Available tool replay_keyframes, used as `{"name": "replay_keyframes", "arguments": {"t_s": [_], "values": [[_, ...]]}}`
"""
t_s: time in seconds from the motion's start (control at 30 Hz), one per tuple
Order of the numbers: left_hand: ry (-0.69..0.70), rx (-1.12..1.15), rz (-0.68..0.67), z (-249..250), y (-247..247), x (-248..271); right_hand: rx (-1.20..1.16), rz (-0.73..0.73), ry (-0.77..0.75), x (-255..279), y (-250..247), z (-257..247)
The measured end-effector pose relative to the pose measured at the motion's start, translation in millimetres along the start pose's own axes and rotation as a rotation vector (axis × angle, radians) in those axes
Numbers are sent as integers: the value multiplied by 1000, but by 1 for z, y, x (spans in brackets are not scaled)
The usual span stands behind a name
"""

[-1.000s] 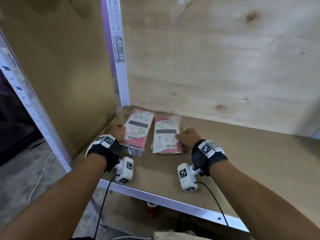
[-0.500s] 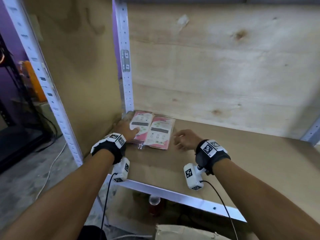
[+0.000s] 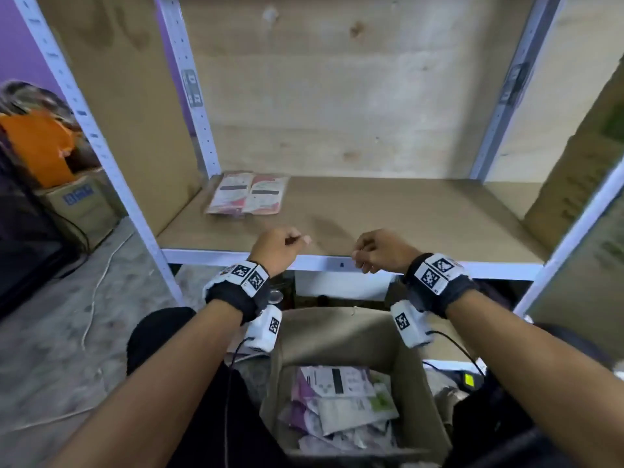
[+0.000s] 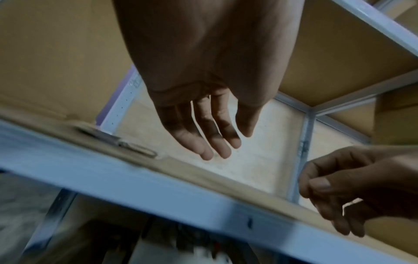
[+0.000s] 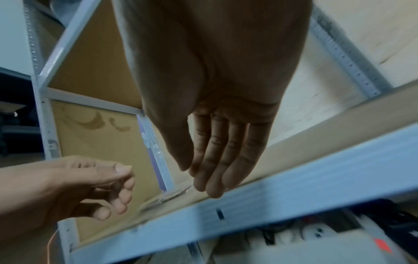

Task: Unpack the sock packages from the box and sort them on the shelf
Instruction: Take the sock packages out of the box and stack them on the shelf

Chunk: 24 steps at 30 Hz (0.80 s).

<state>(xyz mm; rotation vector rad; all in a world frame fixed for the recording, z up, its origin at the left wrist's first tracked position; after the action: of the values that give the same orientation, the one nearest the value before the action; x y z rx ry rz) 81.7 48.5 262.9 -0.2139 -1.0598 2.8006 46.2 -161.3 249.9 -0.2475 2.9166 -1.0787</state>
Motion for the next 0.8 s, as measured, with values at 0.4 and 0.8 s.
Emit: {"name": "replay_keyframes", "arguments": {"t_s": [0.4,0.8], "values": [[-283,-36,-434,-99,187,62,116,-164,203,54,87,132],[-536,-249,-682,-208,289,61,320,-435,341,13,209,252]]}}
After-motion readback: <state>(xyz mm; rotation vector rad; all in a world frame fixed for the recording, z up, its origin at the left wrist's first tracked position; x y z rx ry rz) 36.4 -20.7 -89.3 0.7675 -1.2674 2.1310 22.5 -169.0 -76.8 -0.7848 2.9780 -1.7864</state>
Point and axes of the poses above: each hand's wrist, its own x-axis away from the middle knuckle, its own y-axis out of the palm, z = x × y, the point moved 9 cm from there along -x, towards the middle knuckle, and after that the axes turned 5 degrees about -y, right-handed, at the moved point
